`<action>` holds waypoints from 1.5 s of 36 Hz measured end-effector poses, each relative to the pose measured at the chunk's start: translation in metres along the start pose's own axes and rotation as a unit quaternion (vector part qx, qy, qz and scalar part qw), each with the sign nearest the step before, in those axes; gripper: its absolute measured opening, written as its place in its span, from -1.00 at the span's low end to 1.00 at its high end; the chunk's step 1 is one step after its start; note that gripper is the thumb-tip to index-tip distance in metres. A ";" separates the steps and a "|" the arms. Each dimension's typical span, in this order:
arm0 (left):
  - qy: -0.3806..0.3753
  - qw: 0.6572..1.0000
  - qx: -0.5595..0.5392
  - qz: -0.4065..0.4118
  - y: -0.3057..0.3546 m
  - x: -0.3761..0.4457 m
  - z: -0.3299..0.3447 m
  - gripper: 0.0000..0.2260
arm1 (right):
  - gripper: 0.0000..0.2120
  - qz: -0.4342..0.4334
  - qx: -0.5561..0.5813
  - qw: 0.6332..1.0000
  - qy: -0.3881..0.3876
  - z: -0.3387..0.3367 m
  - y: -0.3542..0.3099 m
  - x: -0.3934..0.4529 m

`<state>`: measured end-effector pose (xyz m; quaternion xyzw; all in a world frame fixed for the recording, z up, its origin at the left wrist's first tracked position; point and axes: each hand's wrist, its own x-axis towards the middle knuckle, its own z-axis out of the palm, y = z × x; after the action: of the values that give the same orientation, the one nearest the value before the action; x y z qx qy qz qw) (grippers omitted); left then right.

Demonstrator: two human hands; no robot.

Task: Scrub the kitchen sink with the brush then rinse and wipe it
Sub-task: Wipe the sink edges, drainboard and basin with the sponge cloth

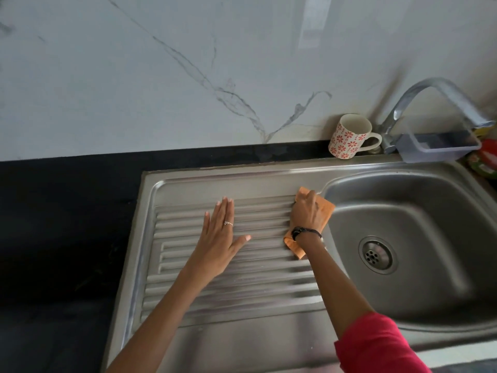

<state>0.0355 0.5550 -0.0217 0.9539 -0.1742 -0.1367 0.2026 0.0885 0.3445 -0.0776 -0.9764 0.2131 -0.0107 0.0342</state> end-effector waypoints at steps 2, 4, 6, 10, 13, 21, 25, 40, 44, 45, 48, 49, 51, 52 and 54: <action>-0.007 1.000 0.000 -0.008 -0.012 -0.008 -0.002 -0.30 | -0.64 -0.012 0.013 1.000 -0.023 -0.004 -0.013 -0.007; -0.012 1.000 0.001 -0.014 -0.025 -0.015 -0.004 -0.28 | -0.65 -0.042 0.030 0.998 -0.032 -0.005 -0.030 -0.018; -0.013 1.000 -0.003 -0.017 -0.037 -0.021 -0.006 -0.28 | -0.66 -0.076 0.036 0.996 -0.034 -0.004 -0.051 -0.032; -0.006 1.000 -0.019 -0.023 -0.061 -0.037 -0.014 -0.27 | -0.65 -0.123 0.059 0.990 -0.040 0.000 -0.101 -0.054; 0.005 0.999 -0.024 -0.031 -0.082 -0.050 -0.020 -0.27 | -0.65 -0.149 0.076 0.984 -0.055 0.004 -0.137 -0.068; 0.025 0.999 -0.008 -0.047 -0.137 -0.080 -0.034 -0.25 | -0.65 -0.220 0.145 0.963 -0.054 0.011 -0.220 -0.100; 0.022 0.998 0.003 -0.061 -0.155 -0.094 -0.039 -0.26 | -0.58 -0.259 0.153 0.951 -0.076 0.017 -0.248 -0.114; 0.002 0.997 0.010 -0.075 -0.166 -0.114 -0.028 -0.24 | -0.60 -0.347 0.088 0.924 -0.130 0.002 -0.245 -0.132; 0.003 0.997 0.015 -0.074 -0.155 -0.115 -0.027 -0.27 | -0.57 -0.377 0.081 0.912 -0.143 -0.005 -0.232 -0.138; 0.003 0.997 0.016 -0.075 -0.151 -0.115 -0.026 -0.28 | -0.58 -0.384 0.080 0.908 -0.147 -0.007 -0.229 -0.139; 0.001 0.997 0.017 -0.078 -0.142 -0.116 -0.020 -0.29 | -0.60 -0.410 0.074 0.897 -0.145 -0.008 -0.219 -0.139; -0.002 0.997 0.019 -0.078 -0.140 -0.116 -0.018 -0.29 | -0.59 -0.417 0.071 0.895 -0.141 -0.008 -0.216 -0.139; -0.013 0.996 0.024 -0.082 -0.134 -0.117 -0.015 -0.27 | -0.56 -0.420 0.070 0.894 -0.142 -0.008 -0.209 -0.135; -0.018 0.996 0.023 -0.086 -0.130 -0.117 -0.014 -0.27 | -0.54 -0.418 0.074 0.894 -0.145 -0.009 -0.204 -0.133; -0.020 0.995 0.020 -0.095 -0.122 -0.116 -0.011 -0.26 | -0.50 -0.405 0.081 0.898 -0.148 -0.010 -0.191 -0.127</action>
<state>-0.0319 0.7088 -0.0425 0.9670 -0.0893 -0.1712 0.1659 0.0520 0.5699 -0.0552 -0.9624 -0.2104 0.1033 0.1371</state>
